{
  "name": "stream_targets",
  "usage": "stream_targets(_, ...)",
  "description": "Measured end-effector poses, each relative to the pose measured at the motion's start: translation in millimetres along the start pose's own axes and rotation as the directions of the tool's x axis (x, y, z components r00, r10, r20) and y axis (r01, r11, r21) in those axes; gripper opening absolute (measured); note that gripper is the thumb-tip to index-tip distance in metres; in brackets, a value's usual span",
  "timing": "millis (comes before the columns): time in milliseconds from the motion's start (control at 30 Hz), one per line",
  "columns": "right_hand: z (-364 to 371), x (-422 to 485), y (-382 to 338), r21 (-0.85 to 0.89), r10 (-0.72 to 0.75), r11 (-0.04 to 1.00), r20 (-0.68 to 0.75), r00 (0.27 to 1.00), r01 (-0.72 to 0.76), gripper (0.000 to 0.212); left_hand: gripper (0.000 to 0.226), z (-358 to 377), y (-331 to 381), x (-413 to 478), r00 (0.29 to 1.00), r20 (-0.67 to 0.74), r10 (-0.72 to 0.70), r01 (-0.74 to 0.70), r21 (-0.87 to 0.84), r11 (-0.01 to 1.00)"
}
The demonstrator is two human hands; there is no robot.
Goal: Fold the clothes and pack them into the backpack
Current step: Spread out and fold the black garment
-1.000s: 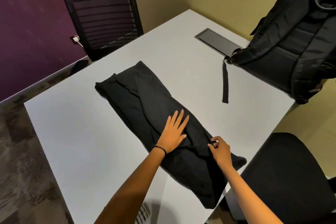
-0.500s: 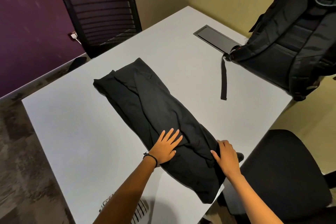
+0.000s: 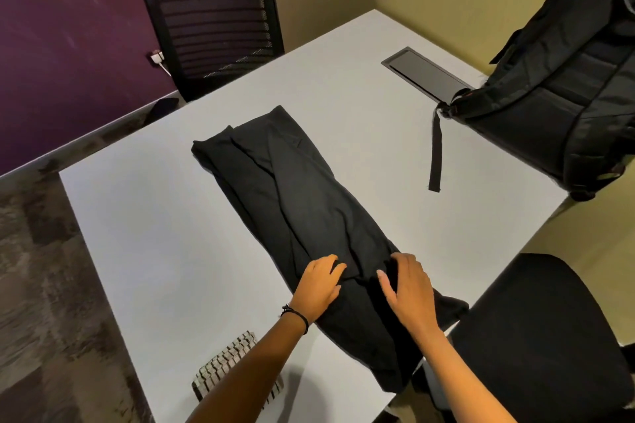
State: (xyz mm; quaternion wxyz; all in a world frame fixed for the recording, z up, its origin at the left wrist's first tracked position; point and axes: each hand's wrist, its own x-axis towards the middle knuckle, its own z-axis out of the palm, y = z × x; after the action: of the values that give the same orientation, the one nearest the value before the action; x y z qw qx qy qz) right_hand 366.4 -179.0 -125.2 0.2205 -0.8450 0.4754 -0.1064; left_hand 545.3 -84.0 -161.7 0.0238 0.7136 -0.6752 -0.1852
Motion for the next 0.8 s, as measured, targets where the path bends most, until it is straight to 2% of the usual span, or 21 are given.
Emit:
stream_targets(100,6,-5,7,0.166,0.122,0.974,0.201,0.972,-0.156,0.055,0.03,-4,-3,7,0.994,-0.112,-0.022,0.028,0.05,0.998)
stream_targets(167,5,-9,19,0.309,0.122,0.922,0.337,0.933,-0.233,0.051,0.03,-7,-9,10,0.99,-0.138,-0.008,0.017,0.065,0.998)
stream_targets(233,-2,-13,32,0.362,0.119,0.9,0.332,0.936,-0.243,0.04,0.027,-16,-18,7,0.985,-0.166,0.052,-0.036,0.099,0.994)
stream_targets(333,-12,-8,51,0.367,0.134,0.901,0.269,0.954,-0.23,0.029,0.005,-35,-29,-7,0.976,-0.215,0.041,-0.052,-0.045,0.998)
stream_targets(367,-14,-6,57,0.358,0.138,0.903,0.281,0.95,-0.237,0.027,0.012,-39,-33,-10,0.981,-0.192,0.023,-0.04,-0.087,0.995)
stream_targets(433,-16,-2,61,0.329,0.103,0.917,0.349,0.931,-0.225,0.026,0.015,-42,-39,-15,0.98,-0.164,0.11,-0.119,-0.05,0.992)
stream_targets(500,-16,0,56,0.264,0.06,0.949,0.381,0.923,-0.171,0.029,0.018,-41,-39,-15,0.975,-0.153,0.163,-0.17,-0.031,0.985)
stream_targets(533,-16,1,50,0.223,0.034,0.968,0.335,0.942,-0.114,0.032,0.023,-39,-37,-14,0.972,-0.155,0.179,-0.185,-0.025,0.982)
stream_targets(600,-13,3,38,0.147,-0.054,0.989,0.15,0.987,0.032,0.043,0.033,-37,-30,-11,0.967,-0.178,0.183,-0.185,0.01,0.983)
stream_targets(667,-8,9,26,0.08,-0.175,0.982,0.07,0.982,0.17,0.051,0.041,-36,-21,-5,0.973,-0.16,0.164,-0.158,0.05,0.986)
stream_targets(733,2,16,14,0.007,-0.312,0.949,0.129,0.941,0.314,0.054,0.049,-30,-18,1,0.985,-0.103,0.14,-0.125,0.142,0.982)
stream_targets(800,15,24,4,-0.061,-0.387,0.91,0.223,0.895,0.409,0.053,0.054,-22,-20,2,0.996,-0.038,0.085,-0.078,0.169,0.983)
